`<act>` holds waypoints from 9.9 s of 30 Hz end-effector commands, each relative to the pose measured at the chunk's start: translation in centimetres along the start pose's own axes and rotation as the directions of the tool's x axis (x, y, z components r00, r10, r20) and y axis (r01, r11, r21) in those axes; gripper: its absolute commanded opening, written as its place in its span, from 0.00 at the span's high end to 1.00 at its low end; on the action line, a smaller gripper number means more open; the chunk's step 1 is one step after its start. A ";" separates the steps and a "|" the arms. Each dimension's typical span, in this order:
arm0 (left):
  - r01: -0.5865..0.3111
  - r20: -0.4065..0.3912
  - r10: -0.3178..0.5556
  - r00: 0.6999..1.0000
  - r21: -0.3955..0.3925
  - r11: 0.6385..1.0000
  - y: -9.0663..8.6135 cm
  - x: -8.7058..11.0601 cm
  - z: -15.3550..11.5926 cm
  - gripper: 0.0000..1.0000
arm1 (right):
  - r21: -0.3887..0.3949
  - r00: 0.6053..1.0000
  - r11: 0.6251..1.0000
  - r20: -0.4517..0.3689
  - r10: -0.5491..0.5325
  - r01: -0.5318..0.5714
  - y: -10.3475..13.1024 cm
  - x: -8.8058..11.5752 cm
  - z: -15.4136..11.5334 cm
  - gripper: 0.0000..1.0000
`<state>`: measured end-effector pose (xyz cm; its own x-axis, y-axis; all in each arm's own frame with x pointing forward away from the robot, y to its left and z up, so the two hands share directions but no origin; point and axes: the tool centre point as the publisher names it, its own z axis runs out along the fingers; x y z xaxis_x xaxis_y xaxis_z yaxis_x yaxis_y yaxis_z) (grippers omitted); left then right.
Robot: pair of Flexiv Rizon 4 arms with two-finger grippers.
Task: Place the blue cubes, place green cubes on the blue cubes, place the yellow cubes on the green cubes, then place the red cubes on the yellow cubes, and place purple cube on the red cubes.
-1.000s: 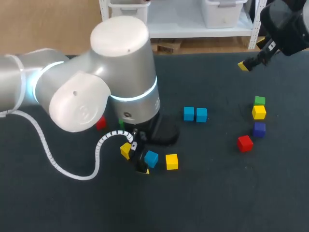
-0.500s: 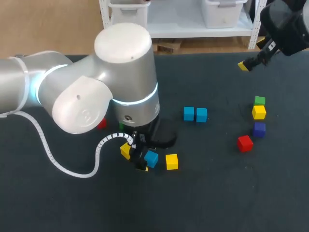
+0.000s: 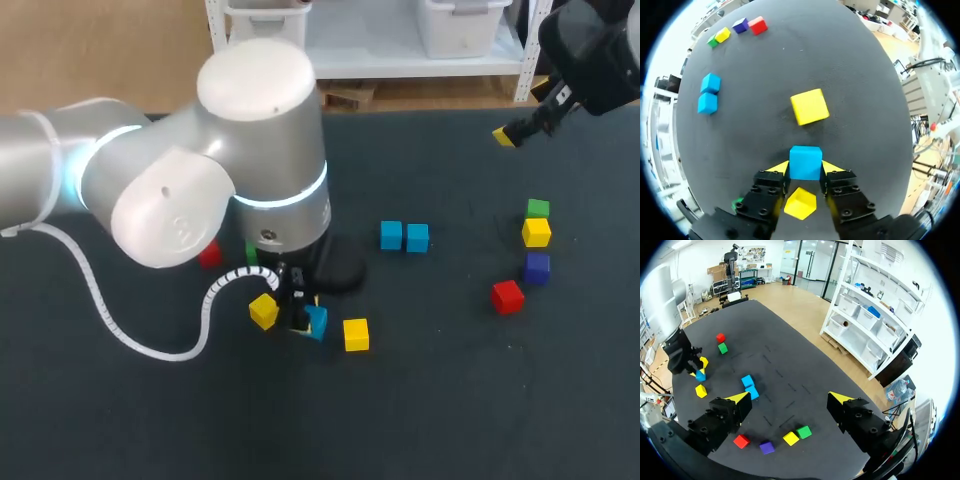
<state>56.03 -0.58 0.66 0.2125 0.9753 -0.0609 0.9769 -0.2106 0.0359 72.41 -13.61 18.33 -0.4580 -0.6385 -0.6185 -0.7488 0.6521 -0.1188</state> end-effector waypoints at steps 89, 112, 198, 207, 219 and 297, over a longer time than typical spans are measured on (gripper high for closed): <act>0.165 -0.048 -0.165 0.985 0.002 0.986 16.9 -4.5 1.8 1.00 | 0.010 1.000 1.000 0.001 0.002 -0.002 0.2 0.1 -0.1 0.00; 0.179 -0.032 -0.178 0.984 0.030 0.983 16.6 -4.6 1.5 0.00 | 0.010 1.000 1.000 0.001 0.002 -0.002 0.2 0.1 -0.1 0.00; 0.222 0.009 -0.223 0.975 0.046 0.974 16.2 -4.5 1.8 0.45 | 0.010 1.000 1.000 0.001 0.002 -0.002 0.2 0.1 -0.1 0.00; 0.224 0.007 -0.225 0.974 0.046 0.973 16.2 -4.5 1.8 0.56 | 0.010 1.000 1.000 0.001 0.002 -0.002 0.2 0.1 -0.1 0.00; 0.232 0.008 -0.233 0.973 0.047 0.972 16.2 -4.4 1.8 0.76 | 0.010 1.000 1.000 0.001 0.002 -0.002 0.2 0.1 -0.1 0.00; 0.109 -0.017 -0.108 0.994 0.049 0.993 17.3 -5.1 1.8 0.48 | 0.010 1.000 1.000 0.001 0.002 -0.002 0.2 0.1 -0.1 0.00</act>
<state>71.31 -9.03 -0.09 0.1115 0.9922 -0.0552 0.9937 -0.1122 -0.0086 72.41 -13.61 18.33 -0.4579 -0.6386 -0.6185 -0.7488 0.6521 -0.1189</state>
